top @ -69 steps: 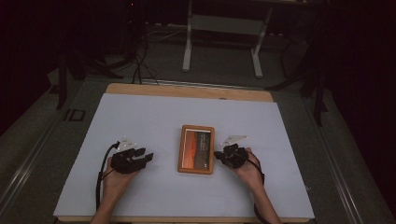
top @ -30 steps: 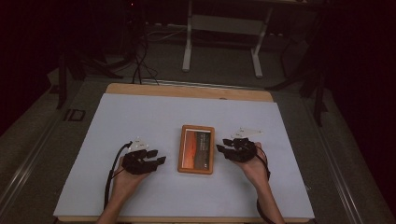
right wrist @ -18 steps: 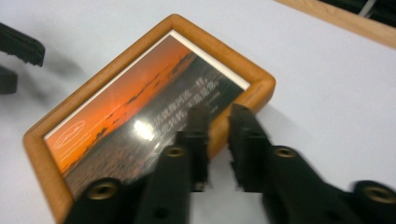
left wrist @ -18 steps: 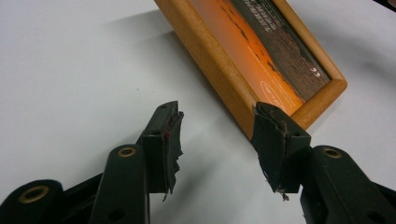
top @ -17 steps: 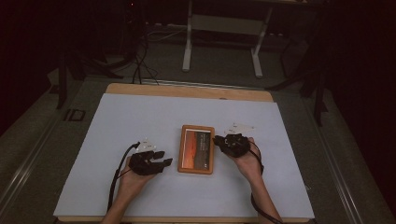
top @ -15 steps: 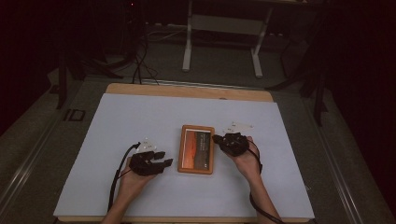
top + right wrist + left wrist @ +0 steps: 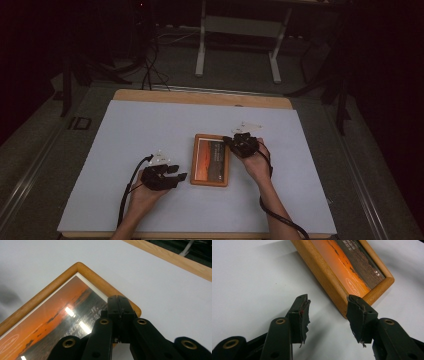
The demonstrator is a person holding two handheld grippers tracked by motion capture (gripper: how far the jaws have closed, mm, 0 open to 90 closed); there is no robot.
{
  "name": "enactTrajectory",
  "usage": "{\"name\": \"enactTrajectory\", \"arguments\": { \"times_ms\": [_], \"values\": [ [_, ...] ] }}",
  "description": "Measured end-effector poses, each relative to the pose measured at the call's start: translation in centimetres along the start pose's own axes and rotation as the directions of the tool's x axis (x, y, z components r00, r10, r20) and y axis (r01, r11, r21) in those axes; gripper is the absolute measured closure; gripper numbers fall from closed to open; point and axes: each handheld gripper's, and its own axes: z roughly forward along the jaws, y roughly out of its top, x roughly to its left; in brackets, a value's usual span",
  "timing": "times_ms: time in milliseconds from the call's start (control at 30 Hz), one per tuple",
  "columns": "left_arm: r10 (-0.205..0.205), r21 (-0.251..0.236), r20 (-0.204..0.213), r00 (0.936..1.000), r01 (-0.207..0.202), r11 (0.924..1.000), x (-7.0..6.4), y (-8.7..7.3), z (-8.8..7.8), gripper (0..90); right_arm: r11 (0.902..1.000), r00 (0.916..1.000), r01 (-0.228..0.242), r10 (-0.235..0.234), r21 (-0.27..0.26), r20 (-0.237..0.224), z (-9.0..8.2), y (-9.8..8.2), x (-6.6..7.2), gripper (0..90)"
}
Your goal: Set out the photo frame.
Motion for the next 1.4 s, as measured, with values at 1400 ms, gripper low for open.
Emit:
{"name": "enactTrajectory", "arguments": {
  "times_ms": [1400],
  "values": [
    [-0.038,-0.032,0.014,0.9992,0.038,0.9987,0.0,0.2,-0.9,50.4,0.9936,0.9960,-0.073,0.068,0.086,0.059,1.6,-2.6,-2.3,90.0]
  ]
}}
